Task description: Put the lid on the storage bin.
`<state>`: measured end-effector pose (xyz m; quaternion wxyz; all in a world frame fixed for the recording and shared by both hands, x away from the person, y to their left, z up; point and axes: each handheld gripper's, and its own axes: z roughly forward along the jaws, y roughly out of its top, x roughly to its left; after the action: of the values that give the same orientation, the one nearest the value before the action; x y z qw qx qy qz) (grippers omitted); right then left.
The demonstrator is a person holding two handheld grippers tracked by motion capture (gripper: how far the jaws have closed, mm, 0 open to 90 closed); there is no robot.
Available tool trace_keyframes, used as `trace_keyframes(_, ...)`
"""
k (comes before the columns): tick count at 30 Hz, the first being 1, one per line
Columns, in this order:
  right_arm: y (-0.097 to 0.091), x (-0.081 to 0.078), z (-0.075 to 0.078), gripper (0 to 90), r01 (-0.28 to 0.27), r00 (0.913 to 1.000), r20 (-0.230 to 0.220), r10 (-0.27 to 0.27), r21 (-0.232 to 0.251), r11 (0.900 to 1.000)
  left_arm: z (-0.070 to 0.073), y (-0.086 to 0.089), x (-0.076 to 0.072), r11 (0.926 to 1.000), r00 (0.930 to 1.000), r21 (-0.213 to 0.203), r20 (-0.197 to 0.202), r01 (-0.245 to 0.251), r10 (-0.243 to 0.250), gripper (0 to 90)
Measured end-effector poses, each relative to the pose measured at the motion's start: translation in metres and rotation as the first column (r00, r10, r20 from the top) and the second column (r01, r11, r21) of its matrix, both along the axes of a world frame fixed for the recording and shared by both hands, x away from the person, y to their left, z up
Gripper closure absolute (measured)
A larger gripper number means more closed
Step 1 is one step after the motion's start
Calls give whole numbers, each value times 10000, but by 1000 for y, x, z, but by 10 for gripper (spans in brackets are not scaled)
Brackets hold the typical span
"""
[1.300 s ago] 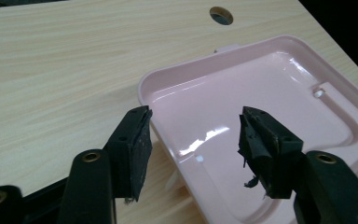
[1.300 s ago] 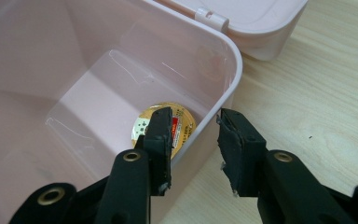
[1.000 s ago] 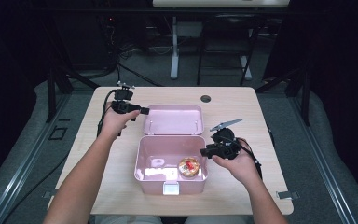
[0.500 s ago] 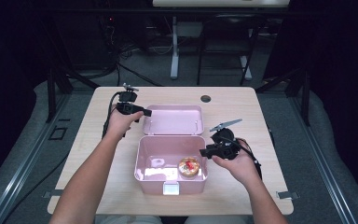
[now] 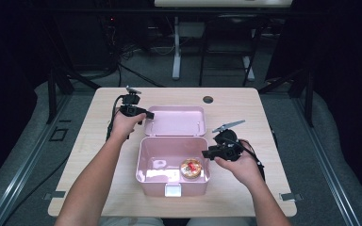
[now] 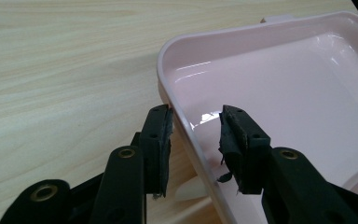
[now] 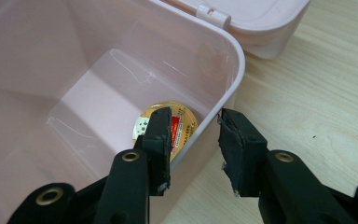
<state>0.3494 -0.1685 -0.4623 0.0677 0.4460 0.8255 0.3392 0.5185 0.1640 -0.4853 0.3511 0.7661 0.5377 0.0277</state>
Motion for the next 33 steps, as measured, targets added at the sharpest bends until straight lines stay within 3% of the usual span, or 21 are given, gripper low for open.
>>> trace_keyframes(15,1,0,-2,632,-9,10000,-70,9,2,10000,-5,3,5,9999,9998,-98,-209,47,-49,685)
trace_keyframes(33,1,1,-3,628,1,9999,-172,0,70,10000,7,7,0,9998,9996,-173,280,31,-26,744)
